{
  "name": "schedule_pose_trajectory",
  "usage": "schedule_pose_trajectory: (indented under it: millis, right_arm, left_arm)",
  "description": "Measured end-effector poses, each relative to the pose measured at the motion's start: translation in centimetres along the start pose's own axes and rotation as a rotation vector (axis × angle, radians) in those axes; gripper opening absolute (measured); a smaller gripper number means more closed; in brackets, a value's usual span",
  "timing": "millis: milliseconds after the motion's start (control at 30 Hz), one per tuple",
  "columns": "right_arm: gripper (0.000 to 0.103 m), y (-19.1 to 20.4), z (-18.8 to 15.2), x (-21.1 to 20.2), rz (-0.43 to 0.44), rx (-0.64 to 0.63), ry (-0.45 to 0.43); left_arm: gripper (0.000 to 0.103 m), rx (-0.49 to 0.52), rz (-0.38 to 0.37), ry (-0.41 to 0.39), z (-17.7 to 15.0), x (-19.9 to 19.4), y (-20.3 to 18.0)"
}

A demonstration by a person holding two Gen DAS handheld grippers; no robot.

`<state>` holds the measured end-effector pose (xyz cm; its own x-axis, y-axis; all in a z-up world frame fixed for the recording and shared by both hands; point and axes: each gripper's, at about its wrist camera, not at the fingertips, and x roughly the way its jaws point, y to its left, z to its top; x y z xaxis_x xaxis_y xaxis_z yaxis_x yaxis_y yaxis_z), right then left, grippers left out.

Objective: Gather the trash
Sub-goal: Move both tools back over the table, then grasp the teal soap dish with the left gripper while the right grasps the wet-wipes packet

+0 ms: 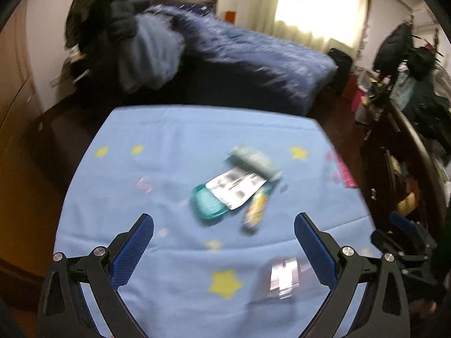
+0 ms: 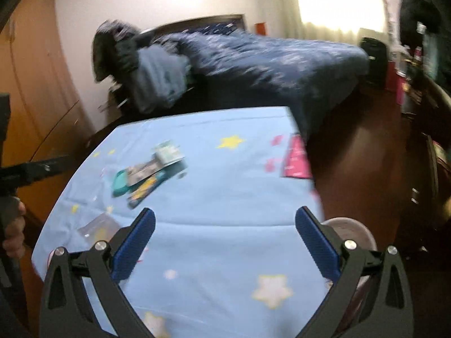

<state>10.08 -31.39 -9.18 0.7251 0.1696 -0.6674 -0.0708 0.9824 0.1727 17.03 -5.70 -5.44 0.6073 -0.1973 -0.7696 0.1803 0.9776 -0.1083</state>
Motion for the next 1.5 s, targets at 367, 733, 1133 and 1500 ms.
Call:
schedule_pose_trajectory:
  millis: [367,733,1133,1500]
  right_arm:
    - [0.099,8.8,-0.9,3.0,0.179,-0.147,0.135]
    - [0.097,10.2,2.0,4.3,0.169,-0.186,0.130]
    - [0.062,7.1,8.9,14.0,0.129,-0.171,0.208]
    - [0.047,6.2,9.3,20.2,0.149,-0.150,0.287]
  left_arm:
    - [0.099,-0.064,-0.014,0.041,-3.9,0.3,7.8]
    - [0.085,-0.029,-0.087,0.077,-2.4,2.1,8.4]
    - [0.070,0.063,-0.184,0.166,-0.4,6.6,5.6]
    - [0.059,0.119,-0.196,0.212,1.3,11.1,2.3]
